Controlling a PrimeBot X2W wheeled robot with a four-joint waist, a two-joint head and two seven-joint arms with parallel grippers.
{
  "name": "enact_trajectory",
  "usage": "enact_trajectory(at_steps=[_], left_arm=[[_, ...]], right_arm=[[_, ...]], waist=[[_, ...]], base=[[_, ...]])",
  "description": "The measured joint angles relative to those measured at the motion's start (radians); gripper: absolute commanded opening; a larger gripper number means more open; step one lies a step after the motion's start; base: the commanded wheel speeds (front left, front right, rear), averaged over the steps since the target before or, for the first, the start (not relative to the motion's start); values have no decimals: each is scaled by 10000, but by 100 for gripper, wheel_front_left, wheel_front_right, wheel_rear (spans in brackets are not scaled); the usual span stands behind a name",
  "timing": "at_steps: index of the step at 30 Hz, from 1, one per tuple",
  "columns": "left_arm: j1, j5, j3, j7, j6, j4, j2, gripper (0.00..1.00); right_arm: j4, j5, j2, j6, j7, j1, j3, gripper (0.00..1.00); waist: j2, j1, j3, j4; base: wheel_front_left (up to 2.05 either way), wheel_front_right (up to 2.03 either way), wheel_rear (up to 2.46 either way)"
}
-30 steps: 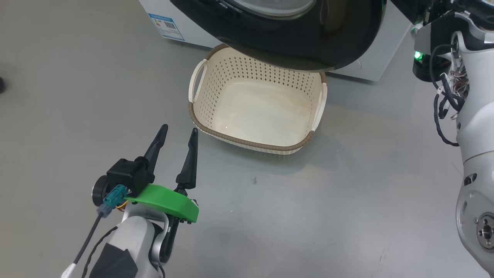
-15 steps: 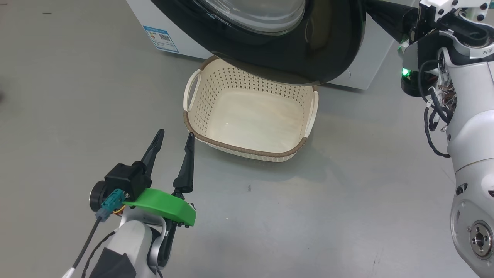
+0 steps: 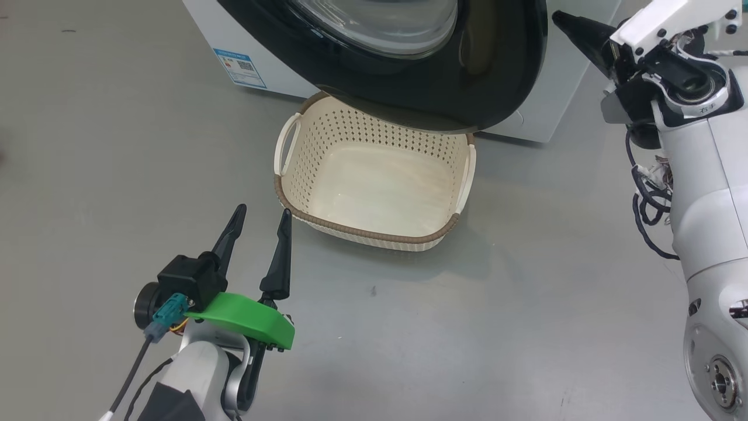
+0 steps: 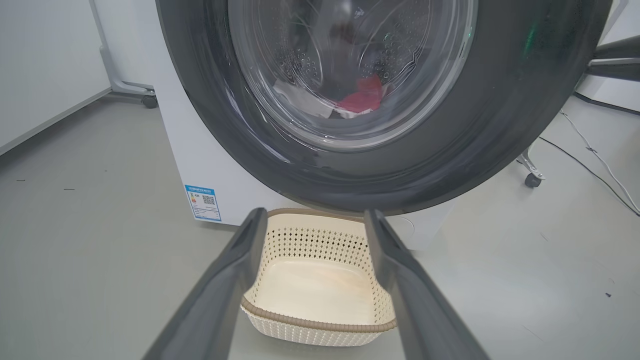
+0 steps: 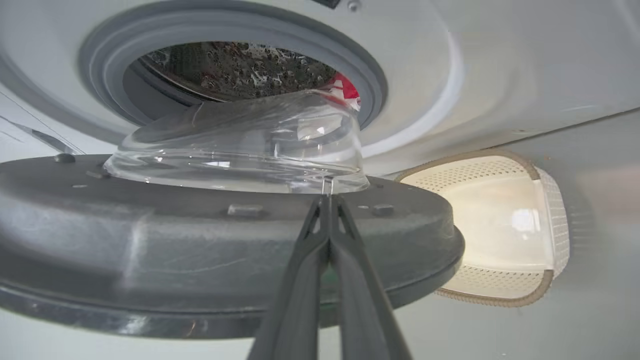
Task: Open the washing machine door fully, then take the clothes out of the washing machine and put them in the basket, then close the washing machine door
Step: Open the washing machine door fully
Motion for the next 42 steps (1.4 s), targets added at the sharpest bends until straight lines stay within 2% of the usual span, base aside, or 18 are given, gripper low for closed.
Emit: enact_trajectory(at_steps=[5, 8, 12, 15, 25, 33, 42], left_arm=[[119, 4, 73, 0, 44, 50, 0, 100], [226, 42, 221, 0, 52, 140, 2, 100], [413, 123, 376, 0, 59, 240, 8, 100], [511, 182, 476, 0, 90, 263, 8, 100], [1045, 523, 949, 0, 146, 339, 23, 100], [1445, 639, 1315, 0, 219, 270, 117, 100], [1646, 792, 1689, 0, 230, 58, 182, 100]], right_arm=[[-305, -692, -305, 284, -865, 289, 353, 0], [-631, -1536, -537, 418, -1442, 524, 1009, 0], [-1179, -3047, -1068, 422, -2314, 1001, 2207, 0], [-1384, -3402, -1145, 420, -2717, 1236, 2531, 0], [-2861, -4219, -1285, 418, -4738, 2794, 4140, 0], [-3191, -4631, -1551, 418, -6194, 4205, 4523, 0], [-3281, -4637, -1373, 418, -7473, 5643, 4474, 0]], waist=[[0, 0, -248, -77], [0, 0, -431, -144], [0, 0, -709, -264], [0, 0, -863, -339], [0, 0, -1677, -852], [0, -1, -2158, -1405], [0, 0, -2359, -2001]], base=[[0, 0, 0], [0, 0, 0], [0, 0, 0], [0, 0, 0], [0, 0, 0], [0, 0, 0], [0, 0, 0]])
